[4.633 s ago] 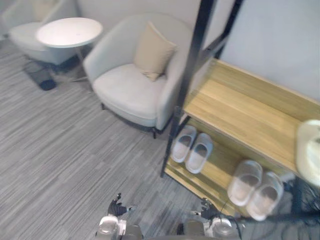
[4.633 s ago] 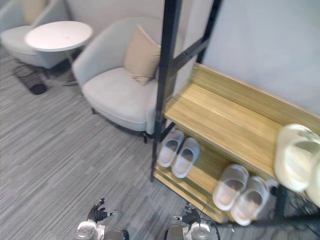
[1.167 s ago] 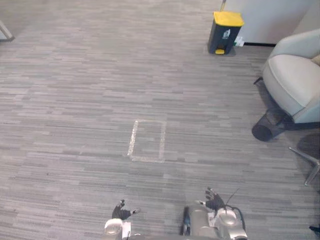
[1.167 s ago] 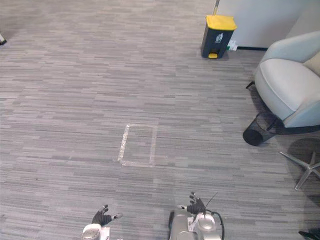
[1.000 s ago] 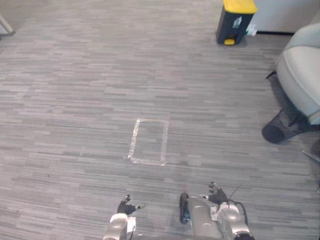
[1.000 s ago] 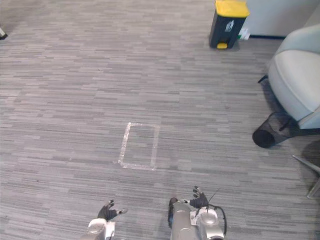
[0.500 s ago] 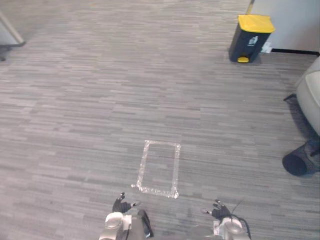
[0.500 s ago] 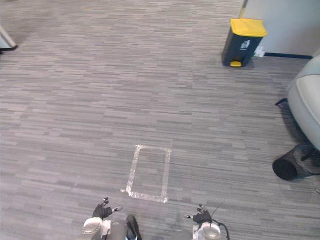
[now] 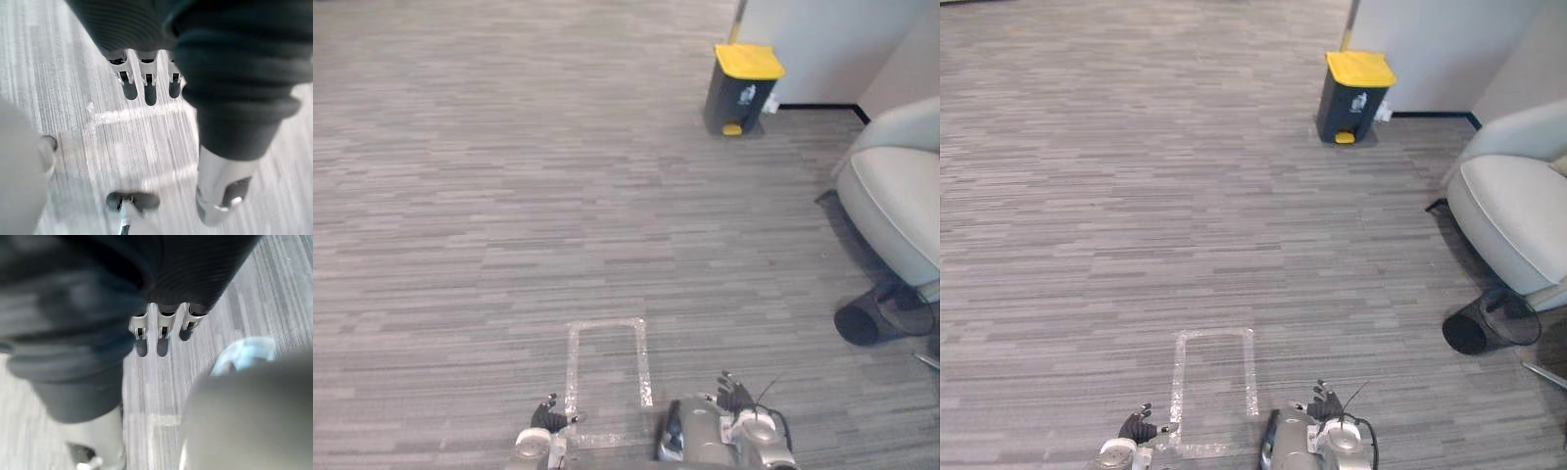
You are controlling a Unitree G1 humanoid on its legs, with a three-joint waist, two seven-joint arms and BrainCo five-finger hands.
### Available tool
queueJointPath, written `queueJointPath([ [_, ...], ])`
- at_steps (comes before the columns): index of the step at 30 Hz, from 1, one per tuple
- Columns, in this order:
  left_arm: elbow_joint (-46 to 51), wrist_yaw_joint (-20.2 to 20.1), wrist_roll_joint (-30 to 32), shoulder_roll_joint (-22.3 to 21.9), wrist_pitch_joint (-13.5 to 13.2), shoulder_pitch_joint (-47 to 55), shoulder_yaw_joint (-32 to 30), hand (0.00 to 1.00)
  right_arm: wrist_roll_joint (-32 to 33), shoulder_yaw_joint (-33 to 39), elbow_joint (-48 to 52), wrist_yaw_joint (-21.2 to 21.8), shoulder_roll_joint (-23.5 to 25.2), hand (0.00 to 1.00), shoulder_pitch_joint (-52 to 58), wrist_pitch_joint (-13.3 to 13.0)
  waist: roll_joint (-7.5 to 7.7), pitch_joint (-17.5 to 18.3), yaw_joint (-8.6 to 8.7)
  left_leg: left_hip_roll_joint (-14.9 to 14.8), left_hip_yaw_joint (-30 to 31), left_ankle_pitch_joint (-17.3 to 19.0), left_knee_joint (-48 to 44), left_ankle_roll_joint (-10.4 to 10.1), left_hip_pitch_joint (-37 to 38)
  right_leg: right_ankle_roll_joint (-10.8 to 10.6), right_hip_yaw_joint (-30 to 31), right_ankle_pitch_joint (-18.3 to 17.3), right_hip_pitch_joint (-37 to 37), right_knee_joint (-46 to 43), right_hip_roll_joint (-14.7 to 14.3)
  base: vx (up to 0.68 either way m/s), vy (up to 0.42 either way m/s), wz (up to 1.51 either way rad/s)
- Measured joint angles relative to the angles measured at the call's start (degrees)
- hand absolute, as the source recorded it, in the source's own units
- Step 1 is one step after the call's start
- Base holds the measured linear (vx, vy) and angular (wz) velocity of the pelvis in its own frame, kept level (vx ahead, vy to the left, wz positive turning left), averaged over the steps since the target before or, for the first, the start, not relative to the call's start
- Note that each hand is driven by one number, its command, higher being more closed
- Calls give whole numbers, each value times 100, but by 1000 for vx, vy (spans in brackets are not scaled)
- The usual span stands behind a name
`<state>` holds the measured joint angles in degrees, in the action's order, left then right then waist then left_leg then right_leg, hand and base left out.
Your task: Organize the slippers on the shoe rack
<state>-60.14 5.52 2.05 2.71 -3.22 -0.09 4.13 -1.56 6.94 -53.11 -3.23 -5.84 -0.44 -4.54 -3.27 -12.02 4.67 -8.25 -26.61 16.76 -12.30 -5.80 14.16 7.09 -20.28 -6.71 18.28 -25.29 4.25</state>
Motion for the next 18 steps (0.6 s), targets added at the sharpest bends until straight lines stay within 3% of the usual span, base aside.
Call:
queueJointPath([
  [1, 0, -1, 7, -5, -1, -2, 2, 0, 3, 12, -1, 0, -1, 0, 0, 1, -2, -2, 3, 8, 6, -3, 8, 0, 0, -5, 2, -5, -5, 0, 1, 334, -52, -14],
  [2, -24, -56, 52, -92, -13, -88, 19, 0, 1, 162, -69, -15, -76, 0, 30, 24, -14, -27, 132, 9, -38, -459, -388, -155, -26, -131, 48, -303, -311, -47, 14, 320, -75, -8],
  [4, 11, -73, 80, -160, -25, -96, 21, 0, -9, 137, -159, -16, -134, 0, 137, 59, 9, -18, 162, -258, 50, -763, -1626, -531, -268, -163, 159, -477, -708, 86, 18, 322, -57, -26],
  [5, 28, -75, 118, -188, -31, -96, 21, 0, -8, 138, -222, -16, -148, 0, 145, 77, 44, -36, 143, -415, 40, -741, -2367, -714, -532, -155, 323, -527, -863, 209, 8, 307, 40, -61],
  [6, 28, -75, 125, -189, -27, -92, 19, 0, -4, 154, -269, -27, -145, 0, 149, 106, 19, -23, 138, -446, 39, -462, -2663, -728, -711, -160, 516, -542, -979, 319, -4, 298, 72, -82],
  [9, 29, -71, 121, -177, -22, -2, -6, 0, 1, 191, -319, -29, -129, 0, 186, 132, 73, -52, 122, -354, 50, -23, -2481, -437, -1086, -253, 1118, -485, -1274, 593, -60, 223, 139, -97],
  [11, 100, -65, 119, -163, -30, 9, -48, 0, 1, 191, -328, -30, -108, 0, 185, 132, 130, -63, 72, -227, 262, 50, -1958, -304, -1279, -358, 1601, -423, -1408, 718, -64, 159, 187, -136],
  [15, 116, -61, 117, -147, -103, -19, -60, 0, -7, 170, -414, -34, -128, 0, 160, 113, 116, -26, -111, 234, 2106, -129, -355, -178, -1725, -807, 2819, -272, -1438, 995, -113, 121, 266, -161],
  [16, 104, -57, 118, -150, -119, -19, -71, 0, -8, 109, -421, -44, -182, 0, 188, 115, 53, 3, -133, 214, 2340, -665, -169, -202, -1680, -1000, 3165, -299, -1402, 998, -226, 120, 399, -146],
  [18, 88, -43, 118, -24, -103, 57, -84, 0, -10, 34, -406, -64, -102, 0, 332, 105, 232, 198, -97, 374, 1851, -465, -165, 57, -1548, -1170, 3408, -189, -1519, 1248, -14, 122, 366, -125],
])
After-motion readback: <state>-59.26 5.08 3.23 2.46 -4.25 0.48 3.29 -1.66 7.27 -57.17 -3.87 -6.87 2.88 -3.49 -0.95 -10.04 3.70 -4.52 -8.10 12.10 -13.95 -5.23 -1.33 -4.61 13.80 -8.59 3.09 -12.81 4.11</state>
